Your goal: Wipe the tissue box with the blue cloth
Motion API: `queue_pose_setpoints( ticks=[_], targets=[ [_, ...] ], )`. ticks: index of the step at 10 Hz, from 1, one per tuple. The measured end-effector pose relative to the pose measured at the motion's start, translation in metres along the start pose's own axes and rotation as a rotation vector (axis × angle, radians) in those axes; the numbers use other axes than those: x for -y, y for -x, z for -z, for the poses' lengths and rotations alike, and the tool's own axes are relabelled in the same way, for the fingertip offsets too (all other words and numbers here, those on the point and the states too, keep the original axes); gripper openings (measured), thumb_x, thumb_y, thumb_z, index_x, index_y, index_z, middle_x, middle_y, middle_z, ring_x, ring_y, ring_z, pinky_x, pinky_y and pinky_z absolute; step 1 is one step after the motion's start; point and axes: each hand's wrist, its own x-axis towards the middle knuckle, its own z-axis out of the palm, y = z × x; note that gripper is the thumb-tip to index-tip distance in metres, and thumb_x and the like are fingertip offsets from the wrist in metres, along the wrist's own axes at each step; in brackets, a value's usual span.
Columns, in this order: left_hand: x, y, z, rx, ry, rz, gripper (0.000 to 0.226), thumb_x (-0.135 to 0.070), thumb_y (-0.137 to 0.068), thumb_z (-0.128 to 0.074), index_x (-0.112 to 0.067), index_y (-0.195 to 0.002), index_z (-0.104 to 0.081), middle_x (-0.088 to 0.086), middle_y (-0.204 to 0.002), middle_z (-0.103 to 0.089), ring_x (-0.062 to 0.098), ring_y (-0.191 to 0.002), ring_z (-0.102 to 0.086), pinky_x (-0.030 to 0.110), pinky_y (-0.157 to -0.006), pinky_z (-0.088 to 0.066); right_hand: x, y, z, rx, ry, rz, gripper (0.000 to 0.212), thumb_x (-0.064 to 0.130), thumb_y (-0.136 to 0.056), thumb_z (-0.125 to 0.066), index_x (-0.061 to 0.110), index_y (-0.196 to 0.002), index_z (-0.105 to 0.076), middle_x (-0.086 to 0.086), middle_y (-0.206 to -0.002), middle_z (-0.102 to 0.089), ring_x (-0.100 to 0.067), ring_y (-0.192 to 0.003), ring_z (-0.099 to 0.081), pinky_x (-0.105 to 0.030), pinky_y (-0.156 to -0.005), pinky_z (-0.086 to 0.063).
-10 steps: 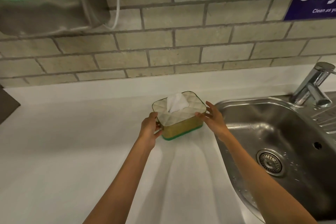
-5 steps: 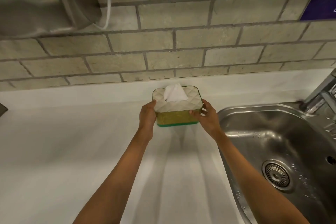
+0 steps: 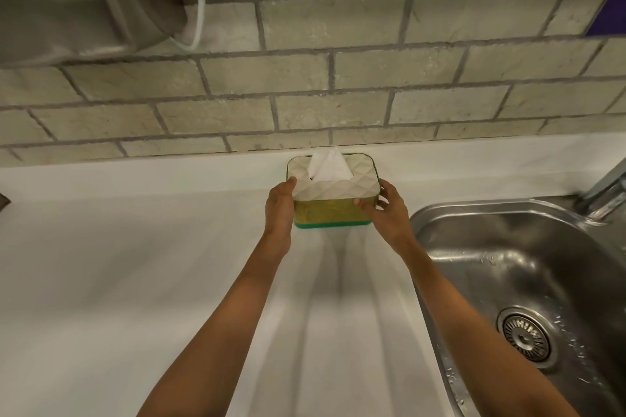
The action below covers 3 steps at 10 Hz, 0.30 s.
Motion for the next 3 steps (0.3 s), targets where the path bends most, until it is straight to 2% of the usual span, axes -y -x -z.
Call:
queue_pose_setpoints(
  ticks=[1, 2, 3],
  targets=[
    [-0.001, 0.004, 0.001, -0.002, -0.006, -0.001, 0.015, -0.035, -0.094, -0.044, -0.029, -0.081, -0.048, -0.011, -0.088, -0.050, 0.017, -0.100, -0.045, 0.030, -0.086, -0.035, 0.004, 0.004, 0.000, 0.002, 0.013, -0.046, 0.079, 0.022, -0.080, -0.070, 0.016, -0.145, -0.027, -0.010, -0.143, -0.046, -0.028, -0.128, -0.047, -0.037, -0.100, -0.046],
    [-0.003, 0.007, 0.002, -0.020, -0.036, -0.014, 0.016, -0.036, -0.093, -0.044, -0.025, -0.098, -0.054, -0.008, -0.096, -0.053, 0.018, -0.101, -0.045, 0.025, -0.076, -0.039, 0.008, 0.009, 0.002, -0.018, 0.010, -0.063, 0.091, 0.025, -0.080, -0.071, 0.019, -0.150, -0.013, -0.010, -0.153, -0.032, -0.029, -0.138, -0.035, -0.043, -0.109, -0.038],
    [-0.007, 0.015, 0.003, -0.096, -0.159, -0.055, 0.048, -0.034, -0.092, -0.048, -0.013, -0.134, -0.042, 0.007, -0.137, -0.047, 0.025, -0.122, -0.046, 0.027, -0.086, -0.038, 0.015, 0.017, 0.008, -0.053, 0.042, -0.058, 0.092, 0.027, -0.080, -0.069, 0.017, -0.150, -0.009, -0.011, -0.155, -0.026, -0.029, -0.141, -0.031, -0.044, -0.112, -0.034]
  ],
)
